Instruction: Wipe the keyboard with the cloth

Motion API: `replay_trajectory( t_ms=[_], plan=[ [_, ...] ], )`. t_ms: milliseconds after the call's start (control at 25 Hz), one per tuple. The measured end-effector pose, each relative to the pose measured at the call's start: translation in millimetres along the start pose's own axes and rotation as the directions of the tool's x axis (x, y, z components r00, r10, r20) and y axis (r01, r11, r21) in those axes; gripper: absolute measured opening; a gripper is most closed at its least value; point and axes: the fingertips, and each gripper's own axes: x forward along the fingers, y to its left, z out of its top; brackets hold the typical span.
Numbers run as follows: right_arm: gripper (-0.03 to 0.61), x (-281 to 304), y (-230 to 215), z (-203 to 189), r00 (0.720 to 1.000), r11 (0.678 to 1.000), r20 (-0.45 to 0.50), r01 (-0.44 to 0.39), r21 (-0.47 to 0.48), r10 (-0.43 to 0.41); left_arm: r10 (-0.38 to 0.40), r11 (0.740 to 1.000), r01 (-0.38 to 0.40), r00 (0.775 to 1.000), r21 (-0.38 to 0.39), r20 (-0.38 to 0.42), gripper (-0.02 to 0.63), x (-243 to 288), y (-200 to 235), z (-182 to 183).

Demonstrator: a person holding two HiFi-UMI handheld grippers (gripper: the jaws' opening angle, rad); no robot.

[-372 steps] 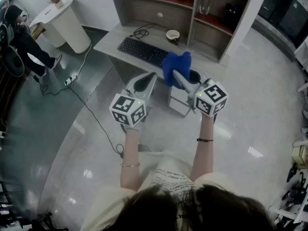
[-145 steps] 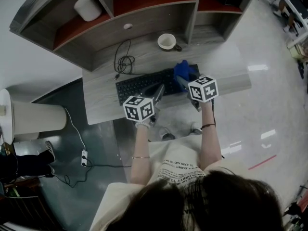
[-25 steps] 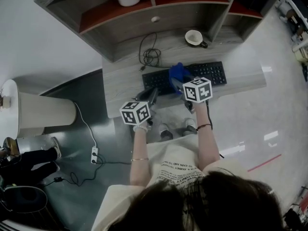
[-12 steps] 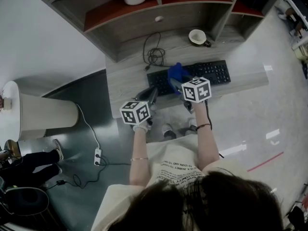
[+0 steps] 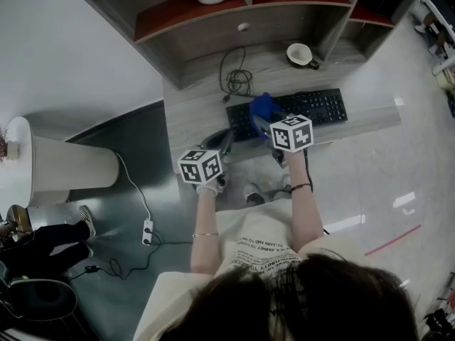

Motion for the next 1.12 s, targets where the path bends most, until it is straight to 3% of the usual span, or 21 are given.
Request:
replay_trajectory(
  t_ms=[1120],
  plan=[
    [0.058, 45.2, 60.3, -5.1, 0.996, 0.995, -0.037, -0.087, -0.042, 0.086, 0.057, 0.998, -0.057, 0.998, 0.005, 0.015, 0.002, -44.8, 34.1, -4.1]
  ],
)
